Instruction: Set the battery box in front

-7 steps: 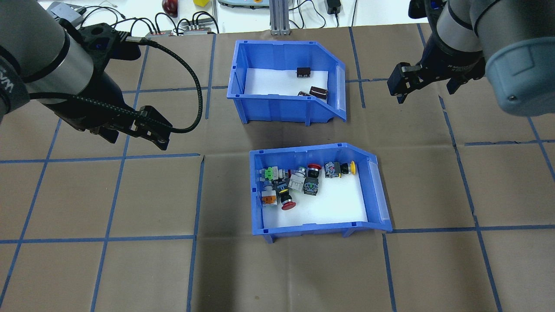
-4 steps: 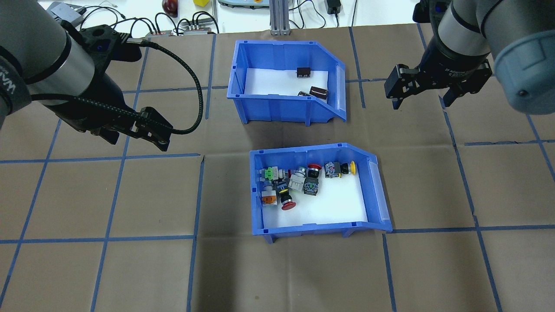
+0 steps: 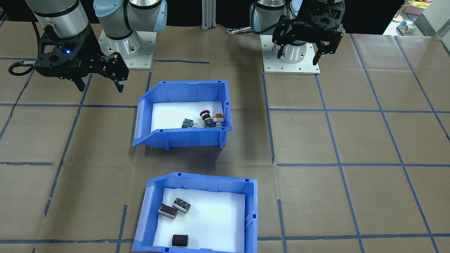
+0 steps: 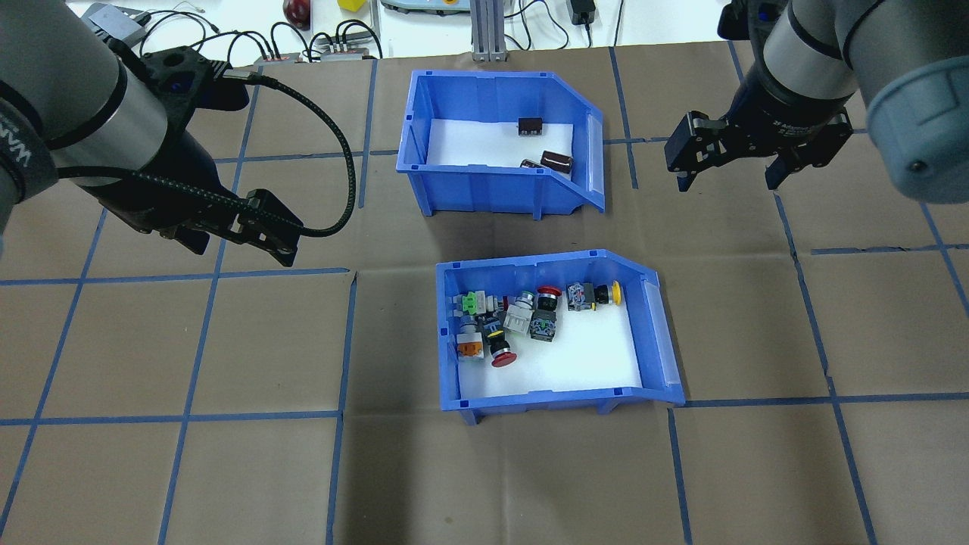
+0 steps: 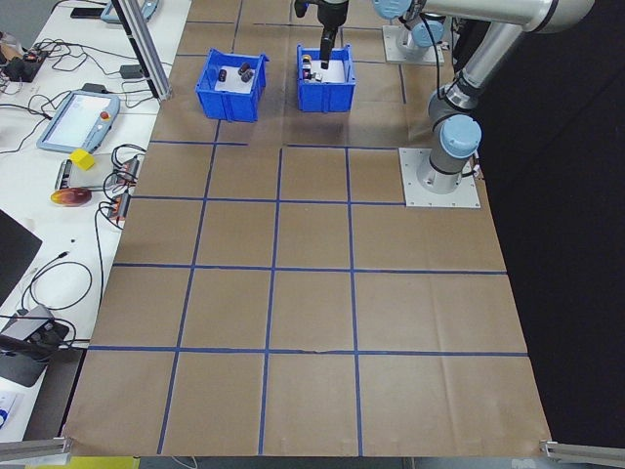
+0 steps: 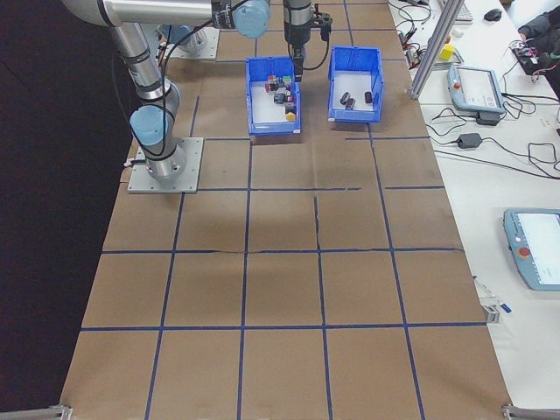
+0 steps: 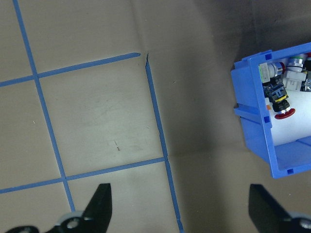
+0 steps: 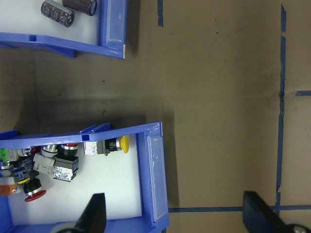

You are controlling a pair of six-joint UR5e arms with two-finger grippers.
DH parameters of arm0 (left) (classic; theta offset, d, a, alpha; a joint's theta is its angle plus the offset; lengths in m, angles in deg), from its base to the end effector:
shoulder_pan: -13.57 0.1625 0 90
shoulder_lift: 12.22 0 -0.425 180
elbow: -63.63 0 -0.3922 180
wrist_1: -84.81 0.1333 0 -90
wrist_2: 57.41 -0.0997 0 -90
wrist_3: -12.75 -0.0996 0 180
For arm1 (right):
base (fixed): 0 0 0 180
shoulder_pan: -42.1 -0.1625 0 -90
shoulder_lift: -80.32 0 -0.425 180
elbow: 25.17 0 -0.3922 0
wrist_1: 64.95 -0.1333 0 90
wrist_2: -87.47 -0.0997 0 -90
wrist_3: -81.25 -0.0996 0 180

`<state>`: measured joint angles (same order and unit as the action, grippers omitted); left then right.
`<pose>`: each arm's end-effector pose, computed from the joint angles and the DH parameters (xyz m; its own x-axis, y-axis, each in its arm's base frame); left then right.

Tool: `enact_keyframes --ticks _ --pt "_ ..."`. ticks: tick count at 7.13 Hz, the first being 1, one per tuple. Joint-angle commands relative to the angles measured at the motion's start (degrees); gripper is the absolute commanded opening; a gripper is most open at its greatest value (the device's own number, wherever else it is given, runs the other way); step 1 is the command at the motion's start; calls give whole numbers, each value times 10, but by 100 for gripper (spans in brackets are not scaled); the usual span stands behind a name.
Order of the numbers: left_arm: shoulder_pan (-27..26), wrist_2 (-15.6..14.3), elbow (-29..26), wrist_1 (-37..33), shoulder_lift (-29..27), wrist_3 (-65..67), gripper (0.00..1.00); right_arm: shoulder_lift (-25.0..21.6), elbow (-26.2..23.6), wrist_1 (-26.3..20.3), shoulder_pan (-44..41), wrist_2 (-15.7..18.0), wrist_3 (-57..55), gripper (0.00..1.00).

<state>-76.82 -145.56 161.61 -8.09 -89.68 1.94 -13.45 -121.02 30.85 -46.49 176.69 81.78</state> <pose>-0.1392 -0.4003 0.5119 -0.9804 0.1951 0.0263 0.1941 0.9804 -0.0345 0.1231 -0.4731 0.4794 -0.9998 0.0145 -0.0130 0.0153 0.9978 -0.0650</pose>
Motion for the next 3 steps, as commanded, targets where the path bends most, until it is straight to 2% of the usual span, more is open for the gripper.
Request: enact_keyframes --ticks 1,3 --pt "0 0 2 1 0 0 99 0 0 0 0 2 0 100" --pt "0 0 2 1 0 0 99 0 0 0 0 3 0 100"
